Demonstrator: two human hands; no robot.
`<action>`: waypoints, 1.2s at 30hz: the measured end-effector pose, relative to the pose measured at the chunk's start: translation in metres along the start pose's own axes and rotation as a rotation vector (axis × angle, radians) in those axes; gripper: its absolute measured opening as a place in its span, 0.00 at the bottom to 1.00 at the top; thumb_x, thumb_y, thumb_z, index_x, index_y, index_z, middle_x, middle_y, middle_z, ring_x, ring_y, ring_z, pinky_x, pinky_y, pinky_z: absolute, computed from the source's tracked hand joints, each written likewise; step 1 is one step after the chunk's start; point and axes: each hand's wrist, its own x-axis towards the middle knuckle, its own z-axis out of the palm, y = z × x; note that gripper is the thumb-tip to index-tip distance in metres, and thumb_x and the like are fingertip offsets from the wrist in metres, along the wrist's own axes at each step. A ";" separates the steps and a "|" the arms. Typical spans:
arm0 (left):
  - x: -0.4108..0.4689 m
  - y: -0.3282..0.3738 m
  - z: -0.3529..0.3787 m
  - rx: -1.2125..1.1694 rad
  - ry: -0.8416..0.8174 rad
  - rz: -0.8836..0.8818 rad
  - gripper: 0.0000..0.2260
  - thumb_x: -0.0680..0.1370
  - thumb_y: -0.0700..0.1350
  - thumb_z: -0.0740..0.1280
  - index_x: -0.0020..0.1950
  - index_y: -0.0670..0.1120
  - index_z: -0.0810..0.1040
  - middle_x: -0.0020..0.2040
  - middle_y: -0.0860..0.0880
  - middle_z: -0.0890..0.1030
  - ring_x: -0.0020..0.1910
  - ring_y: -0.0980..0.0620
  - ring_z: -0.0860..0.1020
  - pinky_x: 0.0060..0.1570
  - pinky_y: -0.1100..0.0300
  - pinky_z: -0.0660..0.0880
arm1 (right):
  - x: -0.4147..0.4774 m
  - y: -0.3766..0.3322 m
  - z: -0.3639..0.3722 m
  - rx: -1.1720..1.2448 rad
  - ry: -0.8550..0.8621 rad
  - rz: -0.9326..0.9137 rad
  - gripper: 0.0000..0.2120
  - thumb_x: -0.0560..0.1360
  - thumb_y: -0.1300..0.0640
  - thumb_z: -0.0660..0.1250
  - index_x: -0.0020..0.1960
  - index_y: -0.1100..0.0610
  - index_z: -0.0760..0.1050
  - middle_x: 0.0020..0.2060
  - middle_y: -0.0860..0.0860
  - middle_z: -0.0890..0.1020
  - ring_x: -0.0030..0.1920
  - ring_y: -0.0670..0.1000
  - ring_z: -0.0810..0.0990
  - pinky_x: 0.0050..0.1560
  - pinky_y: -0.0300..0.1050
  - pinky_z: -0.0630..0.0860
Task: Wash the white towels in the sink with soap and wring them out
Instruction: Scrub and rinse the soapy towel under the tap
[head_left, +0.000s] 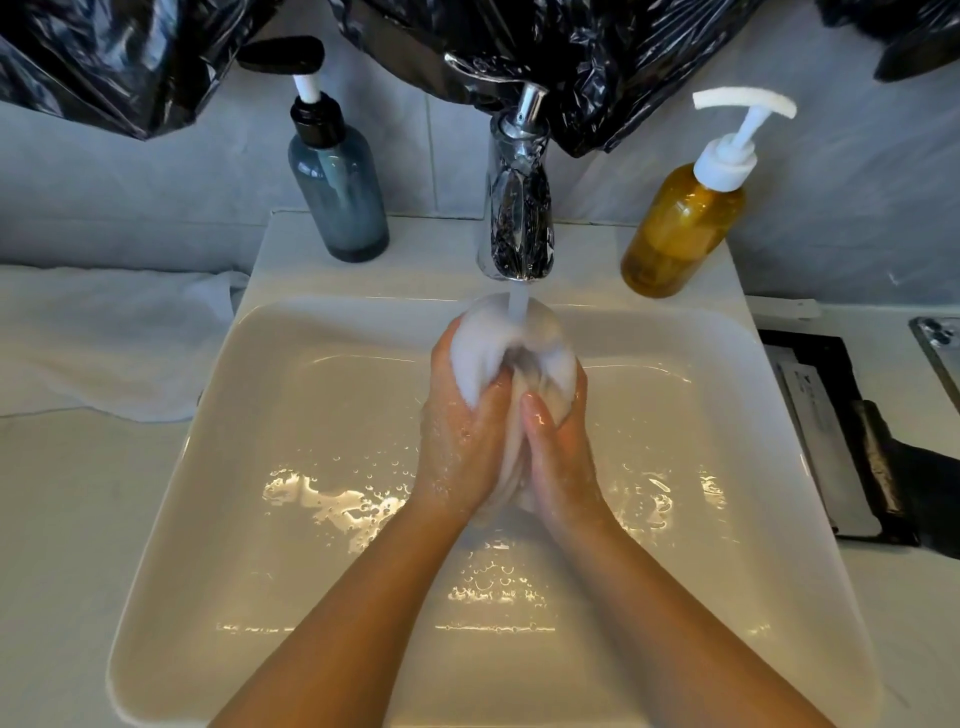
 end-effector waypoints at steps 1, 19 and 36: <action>0.002 -0.001 -0.002 0.005 -0.040 -0.008 0.29 0.76 0.60 0.60 0.73 0.48 0.65 0.64 0.60 0.75 0.62 0.65 0.75 0.58 0.70 0.72 | 0.001 -0.002 -0.001 -0.018 -0.007 -0.010 0.48 0.63 0.29 0.71 0.74 0.51 0.60 0.63 0.49 0.77 0.61 0.43 0.80 0.55 0.41 0.78; 0.019 0.011 -0.024 -0.003 -0.295 -0.171 0.25 0.75 0.62 0.65 0.70 0.60 0.70 0.61 0.57 0.79 0.59 0.59 0.79 0.58 0.58 0.76 | 0.011 -0.012 -0.012 0.019 -0.013 0.265 0.35 0.69 0.28 0.67 0.68 0.48 0.73 0.60 0.50 0.82 0.61 0.52 0.80 0.63 0.48 0.77; -0.006 0.002 -0.046 -0.476 -0.320 -0.321 0.51 0.60 0.68 0.77 0.77 0.57 0.58 0.70 0.48 0.75 0.67 0.45 0.75 0.66 0.46 0.73 | 0.012 -0.053 0.013 0.773 0.292 0.364 0.21 0.79 0.40 0.57 0.50 0.56 0.80 0.41 0.54 0.86 0.46 0.53 0.84 0.49 0.48 0.78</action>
